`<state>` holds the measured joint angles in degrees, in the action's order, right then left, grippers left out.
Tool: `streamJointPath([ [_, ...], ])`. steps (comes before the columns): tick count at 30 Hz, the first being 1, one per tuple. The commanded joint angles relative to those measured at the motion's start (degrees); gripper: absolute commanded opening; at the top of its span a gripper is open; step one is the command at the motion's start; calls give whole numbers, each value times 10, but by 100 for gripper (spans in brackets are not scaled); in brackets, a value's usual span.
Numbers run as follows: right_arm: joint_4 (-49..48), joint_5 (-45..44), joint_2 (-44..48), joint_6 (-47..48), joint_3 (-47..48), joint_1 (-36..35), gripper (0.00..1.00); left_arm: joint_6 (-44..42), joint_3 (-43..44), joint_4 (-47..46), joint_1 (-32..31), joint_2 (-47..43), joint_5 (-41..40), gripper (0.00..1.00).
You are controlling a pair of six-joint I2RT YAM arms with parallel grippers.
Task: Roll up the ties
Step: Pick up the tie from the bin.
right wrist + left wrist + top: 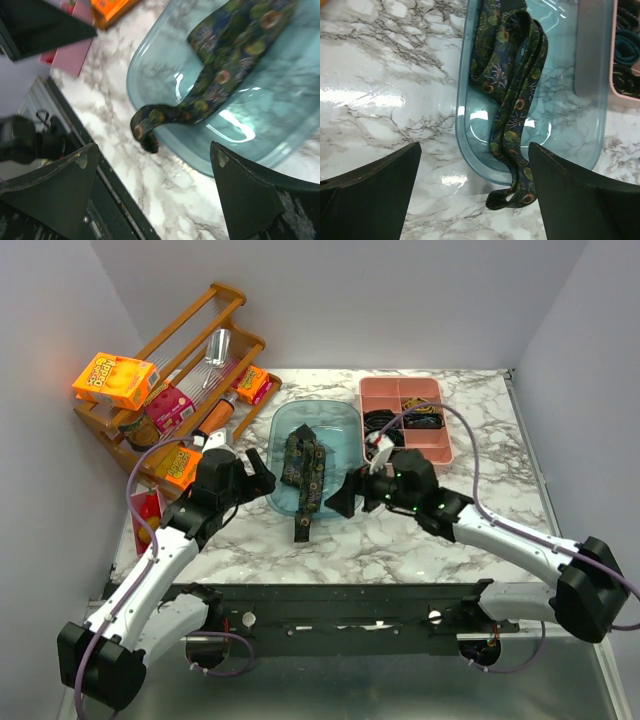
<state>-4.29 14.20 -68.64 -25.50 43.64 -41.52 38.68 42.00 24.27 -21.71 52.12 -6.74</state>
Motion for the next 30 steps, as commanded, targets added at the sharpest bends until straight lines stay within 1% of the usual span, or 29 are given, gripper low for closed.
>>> streamJointPath([
  [1, -26, 22, -57, 14, 6, -70, 100, 3, -1, 3, 5, -23, 35, 99],
  [2, -31, 22, -69, 16, 9, -93, 100, 2, 0, 5, 6, -28, 43, 99],
  [6, -56, 35, -121, 8, 4, -132, 100, 0, 3, 8, 10, -40, 105, 99],
  [10, -106, 50, -144, -7, -23, -146, 91, -2, -20, -13, 10, -51, 161, 99],
  [12, -122, 51, -152, -17, -37, -150, 90, 3, -49, -24, 11, -65, 175, 99],
  [13, -130, 52, -156, -17, -38, -150, 87, 4, -58, -31, 11, -70, 188, 99],
  [16, -132, 50, -179, -18, -31, -153, 80, 14, -96, -48, 11, -91, 211, 99],
  [17, -135, 44, -184, -18, -30, -154, 79, 17, -105, -49, 11, -104, 217, 99],
  [19, -142, 39, -204, -17, -23, -154, 75, 26, -132, -55, 11, -120, 216, 99],
  [20, -141, 34, -211, -17, -18, -154, 75, 32, -140, -56, 11, -135, 214, 99],
  [22, -134, 27, -231, -17, -6, -153, 65, 46, -157, -63, 11, -149, 213, 99],
  [24, -130, 13, -237, -24, -5, -154, 65, 54, -166, -68, 11, -167, 212, 99],
  [25, -137, 10, -239, -25, -7, -154, 60, 63, -169, -74, 11, -171, 212, 99],
  [27, -145, -1, -238, -32, -15, -154, 56, 71, -176, -78, 11, -181, 212, 99],
  [30, -171, 5, -237, -32, -26, -153, 55, 78, -187, -87, 11, -189, 213, 99],
])
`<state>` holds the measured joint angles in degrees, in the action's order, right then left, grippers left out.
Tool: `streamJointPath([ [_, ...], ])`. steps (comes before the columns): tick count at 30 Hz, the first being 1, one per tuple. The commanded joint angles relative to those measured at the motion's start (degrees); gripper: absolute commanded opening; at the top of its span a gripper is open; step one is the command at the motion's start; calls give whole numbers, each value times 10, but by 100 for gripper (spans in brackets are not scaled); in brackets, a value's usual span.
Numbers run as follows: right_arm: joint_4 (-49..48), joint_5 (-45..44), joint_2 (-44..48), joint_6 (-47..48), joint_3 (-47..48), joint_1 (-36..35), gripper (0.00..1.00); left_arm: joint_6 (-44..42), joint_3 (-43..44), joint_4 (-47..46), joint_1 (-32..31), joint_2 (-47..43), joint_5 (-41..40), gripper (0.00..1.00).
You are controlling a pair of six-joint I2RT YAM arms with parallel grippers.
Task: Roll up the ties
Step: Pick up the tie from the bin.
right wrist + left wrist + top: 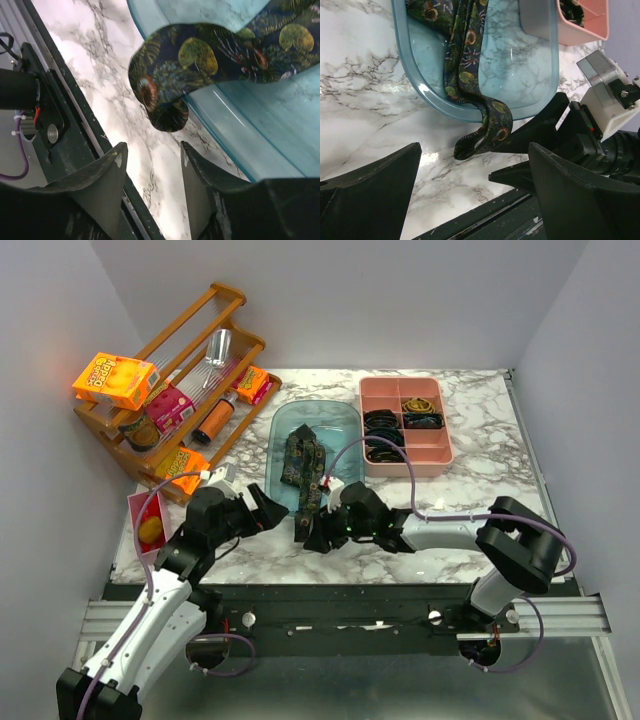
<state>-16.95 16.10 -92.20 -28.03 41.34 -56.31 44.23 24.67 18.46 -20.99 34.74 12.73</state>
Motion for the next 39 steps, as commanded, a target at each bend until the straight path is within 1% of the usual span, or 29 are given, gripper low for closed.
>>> streamJointPath([
  [1, -57, -12, -3, -9, -4, -6, 51, 24, -17, -31, 3, -15, 18, 99],
  [5, -74, -21, -11, -11, -2, -7, 50, 33, -29, -40, 3, -20, 18, 99],
  [7, -63, -30, -21, -14, 9, -9, 41, 37, -33, -42, 3, -21, 16, 99],
  [9, -53, -55, -33, -18, 17, -10, 39, 38, -35, -44, 3, -27, 14, 99],
  [10, -48, -59, -35, -18, 21, -9, 35, 38, -36, -45, 3, -27, 13, 99],
  [12, -34, -84, -34, -23, 24, -10, 34, 38, -35, -45, 3, -28, 12, 99],
  [17, -18, -103, -35, -26, 30, -12, 34, 40, -38, -47, 3, -29, 12, 99],
  [20, -17, -104, -34, -26, 32, -13, 35, 40, -41, -48, 3, -28, 11, 99],
  [23, -41, -89, -32, -18, 26, -13, 36, 39, -44, -49, 3, -28, 12, 99],
  [26, -51, -79, -36, -14, 30, -14, 33, 40, -46, -51, 3, -32, 11, 98],
  [27, -54, -72, -38, -12, 30, -15, 27, 39, -46, -50, 3, -32, 11, 98],
  [28, -57, -70, -38, -12, 31, -14, 14, 39, -46, -50, 3, -34, 11, 98],
  [30, -64, -55, -31, -13, 30, -14, 6, 36, -47, -51, 3, -41, 10, 98],
  [32, -70, -45, -24, -17, 30, -15, 2, 32, -47, -48, 3, -51, 9, 98],
  [35, -57, -27, -6, -27, 41, -14, 1, 28, -47, -42, 3, -69, 6, 98],
  [39, -55, -11, 5, -64, 63, -14, 1, 31, -50, -42, 3, -87, 4, 98],
])
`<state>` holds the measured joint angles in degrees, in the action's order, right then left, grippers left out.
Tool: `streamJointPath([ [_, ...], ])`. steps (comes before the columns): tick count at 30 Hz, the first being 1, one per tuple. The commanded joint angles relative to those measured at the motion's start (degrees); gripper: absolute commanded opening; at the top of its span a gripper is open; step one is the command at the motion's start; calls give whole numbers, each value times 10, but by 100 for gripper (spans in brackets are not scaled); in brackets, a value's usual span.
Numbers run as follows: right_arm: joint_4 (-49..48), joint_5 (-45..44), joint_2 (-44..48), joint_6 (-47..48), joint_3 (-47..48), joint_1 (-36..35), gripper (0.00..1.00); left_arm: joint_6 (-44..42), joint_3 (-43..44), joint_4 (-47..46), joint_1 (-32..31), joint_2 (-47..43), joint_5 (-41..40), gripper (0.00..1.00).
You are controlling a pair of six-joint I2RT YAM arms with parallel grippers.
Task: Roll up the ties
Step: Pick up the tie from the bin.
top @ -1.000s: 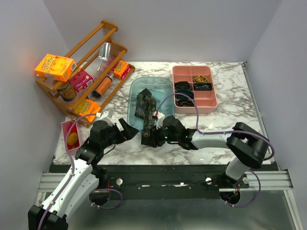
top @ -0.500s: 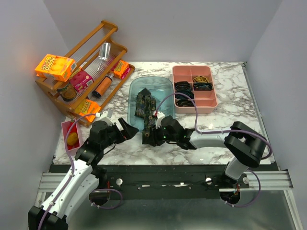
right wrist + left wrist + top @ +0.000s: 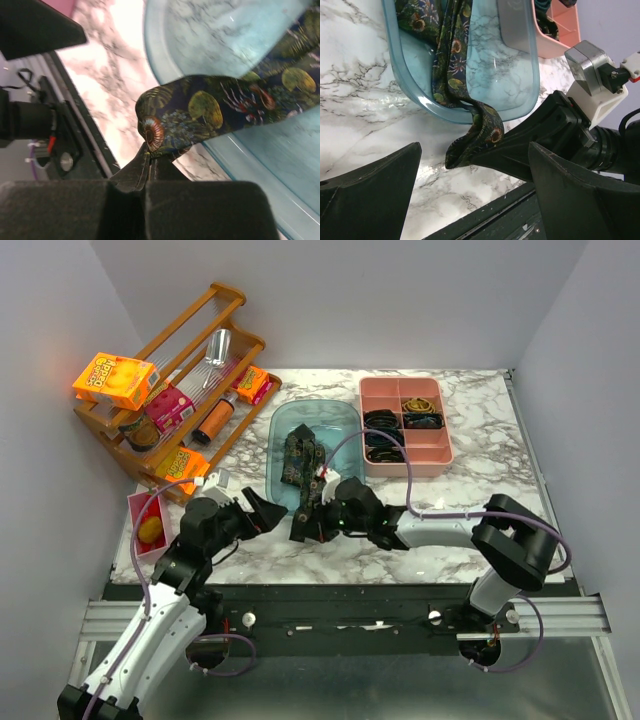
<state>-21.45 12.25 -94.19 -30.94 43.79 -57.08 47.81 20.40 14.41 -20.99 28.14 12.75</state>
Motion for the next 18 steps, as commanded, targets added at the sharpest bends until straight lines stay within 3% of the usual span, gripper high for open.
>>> streamJointPath([
  [1, -5, 29, 26, -40, 45, -6, 1, -4, -7, -2, 3, -22, 3, 98],
  [10, 9, 30, 11, -107, 103, 4, 1, 53, -21, -12, 3, -32, -5, 95],
  [18, 4, 51, 13, -162, 70, 11, 1, 150, -98, -16, 3, -139, -4, 91],
])
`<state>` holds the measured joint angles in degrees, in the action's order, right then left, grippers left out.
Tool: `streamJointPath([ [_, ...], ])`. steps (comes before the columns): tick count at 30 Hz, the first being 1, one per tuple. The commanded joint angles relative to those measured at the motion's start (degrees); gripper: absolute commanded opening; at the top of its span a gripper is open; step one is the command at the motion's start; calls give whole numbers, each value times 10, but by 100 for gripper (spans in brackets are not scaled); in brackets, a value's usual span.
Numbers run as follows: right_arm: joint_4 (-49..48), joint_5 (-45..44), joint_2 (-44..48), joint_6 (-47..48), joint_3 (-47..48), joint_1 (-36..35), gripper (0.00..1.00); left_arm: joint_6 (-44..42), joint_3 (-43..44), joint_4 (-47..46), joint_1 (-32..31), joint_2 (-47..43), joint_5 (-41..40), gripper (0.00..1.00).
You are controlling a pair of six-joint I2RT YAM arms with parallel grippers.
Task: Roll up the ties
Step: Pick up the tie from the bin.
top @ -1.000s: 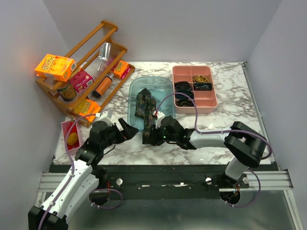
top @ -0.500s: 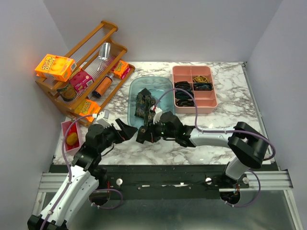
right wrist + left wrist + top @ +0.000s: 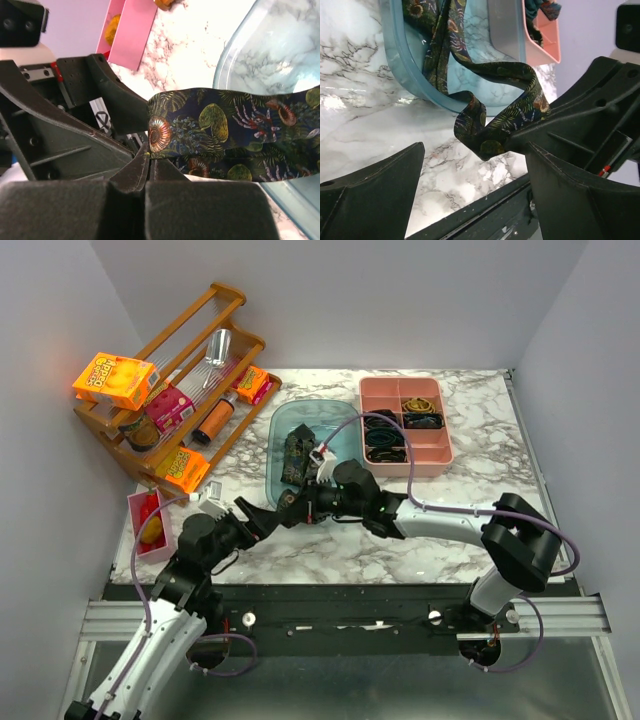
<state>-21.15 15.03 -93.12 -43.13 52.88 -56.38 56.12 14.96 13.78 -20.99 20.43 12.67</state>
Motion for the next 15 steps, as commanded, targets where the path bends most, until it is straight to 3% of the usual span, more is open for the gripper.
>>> streamJointPath([
  [1, -1, 26, 5, -43, -27, 4, 1, 90, -53, -9, 3, -75, -2, 90],
  [8, -20, 36, 14, -73, -72, 7, 1, 146, -101, 27, 3, -201, -18, 86],
  [15, -46, 58, 5, -111, -89, 21, 1, 171, -122, 32, 3, -181, -15, 76],
])
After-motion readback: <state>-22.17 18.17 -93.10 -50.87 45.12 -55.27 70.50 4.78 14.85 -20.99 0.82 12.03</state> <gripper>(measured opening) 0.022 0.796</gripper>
